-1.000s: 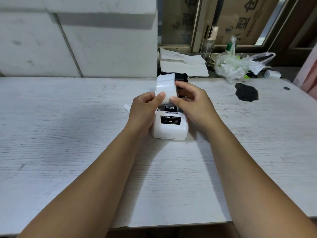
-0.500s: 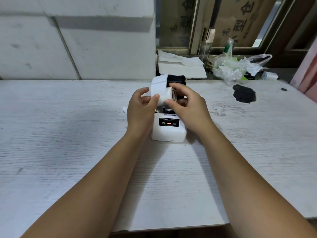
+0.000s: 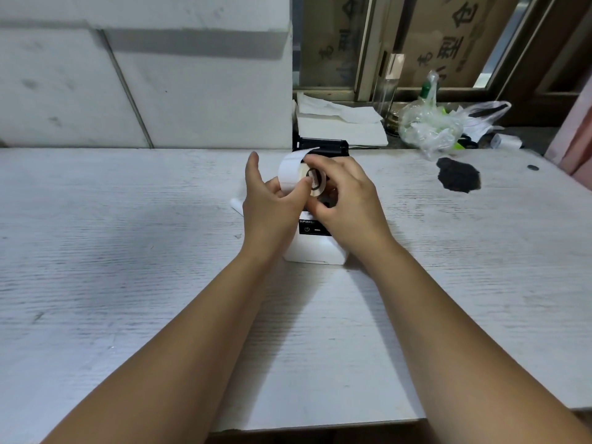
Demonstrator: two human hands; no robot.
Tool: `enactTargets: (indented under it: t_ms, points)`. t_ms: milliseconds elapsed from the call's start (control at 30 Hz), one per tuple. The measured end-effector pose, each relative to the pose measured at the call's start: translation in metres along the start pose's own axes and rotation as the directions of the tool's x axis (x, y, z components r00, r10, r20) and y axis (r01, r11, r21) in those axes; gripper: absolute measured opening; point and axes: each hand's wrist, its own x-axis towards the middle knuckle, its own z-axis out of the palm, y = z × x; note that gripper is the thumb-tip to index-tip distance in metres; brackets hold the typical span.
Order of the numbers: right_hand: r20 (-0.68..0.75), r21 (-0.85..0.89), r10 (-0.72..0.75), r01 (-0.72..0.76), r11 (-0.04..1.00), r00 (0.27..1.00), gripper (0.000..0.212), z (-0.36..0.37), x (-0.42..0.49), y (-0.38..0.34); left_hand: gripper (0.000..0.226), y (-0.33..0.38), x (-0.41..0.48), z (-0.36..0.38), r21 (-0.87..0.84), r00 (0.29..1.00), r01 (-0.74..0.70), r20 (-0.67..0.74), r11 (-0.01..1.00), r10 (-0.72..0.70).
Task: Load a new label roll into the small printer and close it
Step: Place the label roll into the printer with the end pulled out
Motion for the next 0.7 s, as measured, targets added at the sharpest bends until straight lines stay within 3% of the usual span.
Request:
enactTargets:
  t_ms: [233,400,700]
  points:
    - [-0.020,-0.005,-0.013,0.013,1.000,1.000,0.042,0.0011,-0.0005,-0.0010,0.076,0.0027,-0.0031,0.0005,-0.024,0.997,-0.079,0.020,0.997,0.080]
    - [0.046,-0.026,-0.020,0.022,0.999,0.999,0.038,-0.0005,-0.0008,-0.0009,0.072,0.0004,-0.0015,-0.0006,-0.016,0.995,-0.093,0.020,0.995,0.094]
    - [0.048,0.046,0.081,-0.083,0.995,0.996,0.046,0.0009,-0.0015,-0.0049,0.072,-0.0037,0.0023,-0.0001,0.000,0.994,-0.108,0.013,0.994,0.108]
